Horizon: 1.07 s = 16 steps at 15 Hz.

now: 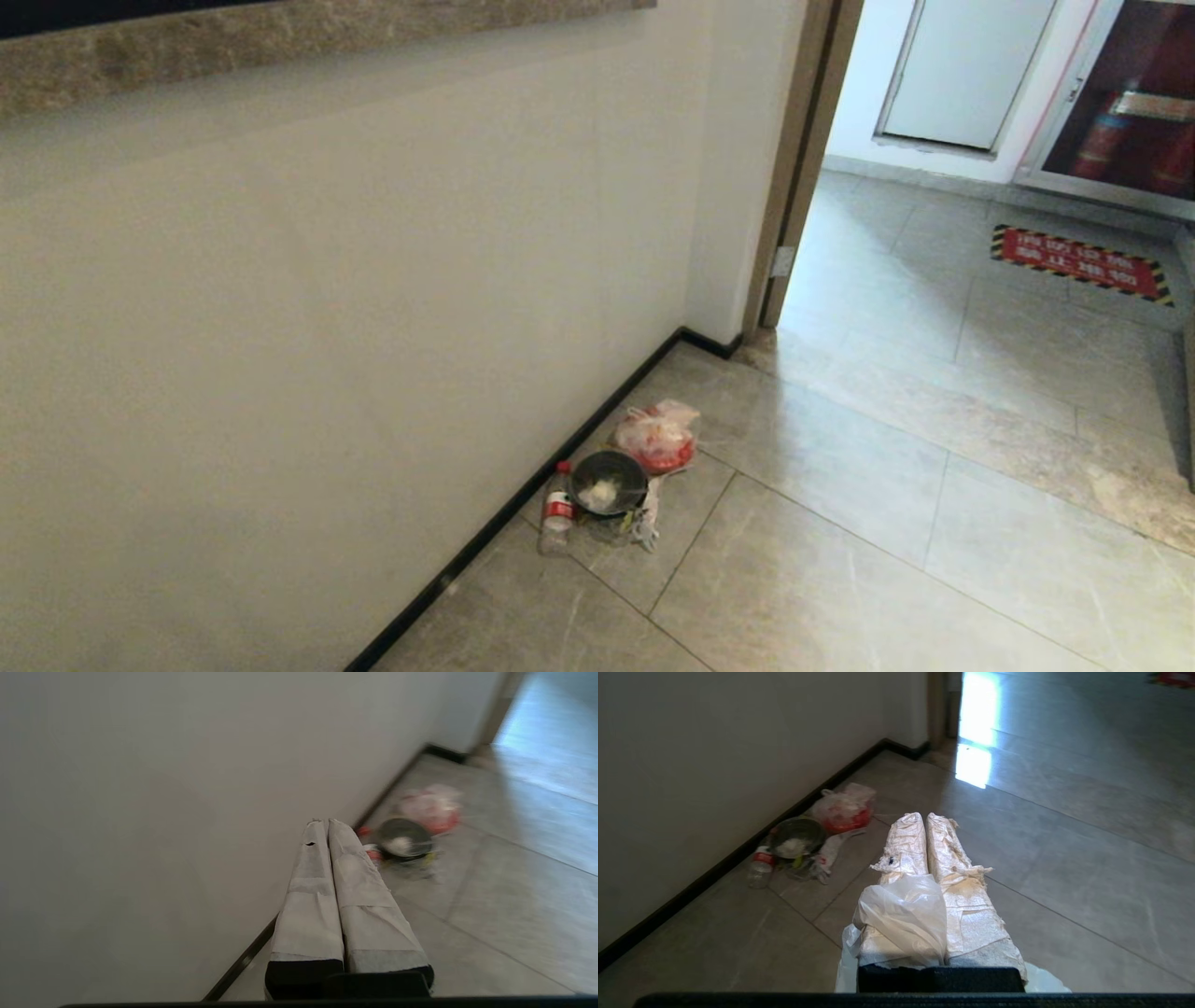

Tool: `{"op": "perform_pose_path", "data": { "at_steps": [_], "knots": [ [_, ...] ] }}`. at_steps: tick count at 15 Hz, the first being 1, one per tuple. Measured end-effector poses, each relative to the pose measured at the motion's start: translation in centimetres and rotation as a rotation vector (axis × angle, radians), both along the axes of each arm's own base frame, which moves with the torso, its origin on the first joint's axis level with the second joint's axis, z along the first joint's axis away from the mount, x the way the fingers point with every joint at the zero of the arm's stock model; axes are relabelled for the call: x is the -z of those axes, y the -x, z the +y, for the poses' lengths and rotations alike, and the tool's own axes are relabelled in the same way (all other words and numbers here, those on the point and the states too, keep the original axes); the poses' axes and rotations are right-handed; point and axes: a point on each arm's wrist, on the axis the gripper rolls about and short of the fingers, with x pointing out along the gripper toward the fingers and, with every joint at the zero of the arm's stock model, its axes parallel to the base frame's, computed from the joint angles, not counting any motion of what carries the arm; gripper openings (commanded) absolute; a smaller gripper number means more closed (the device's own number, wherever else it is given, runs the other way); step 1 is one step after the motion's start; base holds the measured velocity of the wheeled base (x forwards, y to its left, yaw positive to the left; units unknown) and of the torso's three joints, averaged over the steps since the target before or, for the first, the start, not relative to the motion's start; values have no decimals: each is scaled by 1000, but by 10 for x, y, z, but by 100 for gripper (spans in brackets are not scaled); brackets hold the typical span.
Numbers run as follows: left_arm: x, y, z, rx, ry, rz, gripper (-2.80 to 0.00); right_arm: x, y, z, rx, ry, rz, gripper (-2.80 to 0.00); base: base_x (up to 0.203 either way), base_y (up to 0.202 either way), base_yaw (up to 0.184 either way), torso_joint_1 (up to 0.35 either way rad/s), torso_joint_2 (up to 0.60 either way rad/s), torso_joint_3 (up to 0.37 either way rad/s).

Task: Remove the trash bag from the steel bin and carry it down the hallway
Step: Put the trash bag at the door

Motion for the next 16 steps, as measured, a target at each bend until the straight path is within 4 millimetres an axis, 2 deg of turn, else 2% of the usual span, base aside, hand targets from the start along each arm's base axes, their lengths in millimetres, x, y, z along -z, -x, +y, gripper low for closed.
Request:
{"op": "perform_pose_path", "data": {
  "at_steps": [16],
  "knots": [
    [0,0,0,0,0,0,-280,0,0,0,0,3,0,-280,0,0,0,0,0,0]
  ]
}}
